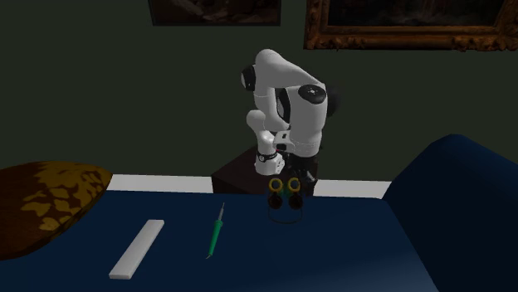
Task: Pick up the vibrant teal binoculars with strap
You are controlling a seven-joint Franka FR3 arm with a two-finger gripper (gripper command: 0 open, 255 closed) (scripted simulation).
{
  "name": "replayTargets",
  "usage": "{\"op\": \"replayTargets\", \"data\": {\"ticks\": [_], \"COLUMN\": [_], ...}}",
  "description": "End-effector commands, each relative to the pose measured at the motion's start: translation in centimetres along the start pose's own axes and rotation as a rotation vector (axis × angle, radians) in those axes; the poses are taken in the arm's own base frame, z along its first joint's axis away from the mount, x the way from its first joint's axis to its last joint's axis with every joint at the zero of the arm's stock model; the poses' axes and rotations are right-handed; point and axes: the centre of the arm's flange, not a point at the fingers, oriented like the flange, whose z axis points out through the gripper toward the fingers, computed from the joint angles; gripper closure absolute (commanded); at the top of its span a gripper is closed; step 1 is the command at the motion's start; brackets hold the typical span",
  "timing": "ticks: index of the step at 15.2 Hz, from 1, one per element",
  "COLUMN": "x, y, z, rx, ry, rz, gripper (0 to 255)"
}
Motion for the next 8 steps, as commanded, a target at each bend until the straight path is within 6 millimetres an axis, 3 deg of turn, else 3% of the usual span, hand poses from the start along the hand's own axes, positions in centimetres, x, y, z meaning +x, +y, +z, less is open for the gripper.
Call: {"op": "replayTargets", "data": {"ticks": [1, 6, 8], "x": [-0.1, -0.4, -0.4], "y": [0.2, 0.6, 0.6], "z": [-1.2, -3.7, -3.8], "rx": [0.000, 0.000, 0.000], "ry": [0.000, 0.000, 0.000], "rz": [0.000, 0.000, 0.000], "gripper": [255, 255, 255]}}
